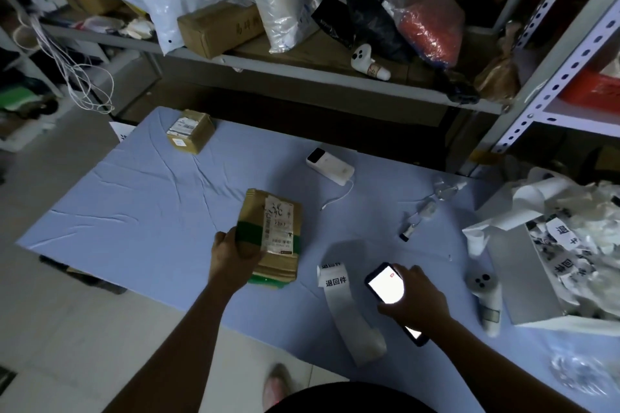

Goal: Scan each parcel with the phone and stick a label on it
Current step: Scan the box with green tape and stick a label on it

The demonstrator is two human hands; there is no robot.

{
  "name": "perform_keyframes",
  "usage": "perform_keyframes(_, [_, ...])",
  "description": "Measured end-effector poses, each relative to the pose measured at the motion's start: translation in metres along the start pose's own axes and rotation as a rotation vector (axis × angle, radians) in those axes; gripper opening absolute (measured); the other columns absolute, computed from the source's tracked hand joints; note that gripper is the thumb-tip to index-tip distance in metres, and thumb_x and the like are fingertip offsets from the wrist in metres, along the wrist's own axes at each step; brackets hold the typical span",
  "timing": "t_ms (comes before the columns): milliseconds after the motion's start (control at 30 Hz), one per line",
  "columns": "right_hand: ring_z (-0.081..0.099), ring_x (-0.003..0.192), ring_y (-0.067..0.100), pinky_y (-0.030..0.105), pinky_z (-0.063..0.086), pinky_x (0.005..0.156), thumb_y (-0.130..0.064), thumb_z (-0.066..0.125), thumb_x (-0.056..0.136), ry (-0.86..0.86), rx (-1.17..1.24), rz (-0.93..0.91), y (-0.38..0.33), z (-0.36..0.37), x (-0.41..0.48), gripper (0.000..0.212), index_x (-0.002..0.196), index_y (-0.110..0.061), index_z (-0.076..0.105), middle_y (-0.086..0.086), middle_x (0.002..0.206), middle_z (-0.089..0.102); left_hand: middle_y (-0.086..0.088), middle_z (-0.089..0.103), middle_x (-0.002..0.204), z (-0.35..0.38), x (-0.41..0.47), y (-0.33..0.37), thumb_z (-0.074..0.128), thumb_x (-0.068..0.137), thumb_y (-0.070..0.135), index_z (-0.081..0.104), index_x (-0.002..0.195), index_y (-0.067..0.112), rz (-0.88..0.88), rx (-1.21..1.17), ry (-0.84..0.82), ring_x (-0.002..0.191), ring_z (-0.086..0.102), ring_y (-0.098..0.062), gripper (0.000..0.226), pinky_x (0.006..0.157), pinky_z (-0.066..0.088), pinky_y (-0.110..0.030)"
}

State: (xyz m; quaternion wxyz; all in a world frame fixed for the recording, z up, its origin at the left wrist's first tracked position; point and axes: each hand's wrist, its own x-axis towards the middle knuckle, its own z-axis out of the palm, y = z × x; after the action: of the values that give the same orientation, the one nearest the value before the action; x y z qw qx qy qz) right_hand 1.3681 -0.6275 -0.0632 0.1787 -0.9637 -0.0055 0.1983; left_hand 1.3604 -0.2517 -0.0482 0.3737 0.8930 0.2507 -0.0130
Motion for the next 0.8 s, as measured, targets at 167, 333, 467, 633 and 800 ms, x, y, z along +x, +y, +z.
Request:
perform_keyframes(167, [0.055, 0.113, 0.019, 0.035, 0.051, 0.085, -0.07, 0.072, 0.061, 0.007, -0.071, 0.11, 0.025, 0.031, -0.002, 0.091, 0.141, -0.036, 0.042, -0.004, 0.121, 0.051, -0.017, 0.05, 0.125, 0.006, 0.009, -0.01, 0.07, 0.088, 0.049, 0.043, 0.136, 0.005, -0.101, 0.157, -0.162, 0.11, 0.055, -0.034, 0.071, 0.086, 0.051, -0.04])
perform_keyframes(333, [0.051, 0.116, 0.023, 0.036, 0.045, 0.095, -0.073, 0.069, 0.067, 0.027, -0.136, 0.103, 0.029, 0.046, 0.005, 0.096, 0.146, -0.031, 0.036, 0.002, 0.126, 0.051, -0.016, 0.055, 0.122, 0.019, 0.002, -0.015, 0.064, 0.092, 0.049, 0.041, 0.14, 0.01, -0.085, 0.171, -0.183, 0.11, 0.058, -0.036, 0.066, 0.087, 0.054, -0.044])
perform_keyframes(467, [0.047, 0.12, 0.031, 0.042, 0.045, 0.096, -0.063, 0.075, 0.068, 0.107, -0.075, -0.015, 0.009, 0.051, 0.012, 0.097, 0.145, -0.015, 0.042, 0.009, 0.129, 0.049, -0.014, 0.052, 0.122, 0.02, -0.004, -0.011, 0.066, 0.09, 0.049, 0.046, 0.14, 0.014, -0.066, 0.214, -0.116, 0.112, 0.054, -0.034, 0.065, 0.09, 0.053, -0.046])
perform_keyframes(633, [0.052, 0.121, 0.029, 0.036, 0.044, 0.096, -0.041, 0.078, 0.078, 0.013, 0.077, -0.194, -0.047, 0.062, 0.028, 0.054, 0.125, -0.017, 0.064, 0.005, 0.121, 0.065, -0.018, 0.051, 0.13, 0.023, -0.018, 0.007, 0.07, 0.089, 0.022, 0.048, 0.139, 0.003, 0.152, 0.32, 0.053, 0.114, 0.054, -0.036, 0.058, 0.09, 0.055, -0.049])
perform_keyframes(800, [0.07, 0.099, 0.019, 0.033, 0.06, 0.08, -0.009, 0.069, 0.084, -0.093, 0.373, -0.082, -0.07, 0.066, 0.033, 0.04, 0.123, -0.017, 0.059, 0.004, 0.115, 0.073, -0.007, 0.048, 0.144, 0.043, -0.038, 0.029, 0.068, 0.089, 0.017, 0.056, 0.134, 0.015, 0.362, 0.297, -0.071, 0.123, 0.054, -0.03, 0.047, 0.097, 0.054, -0.044])
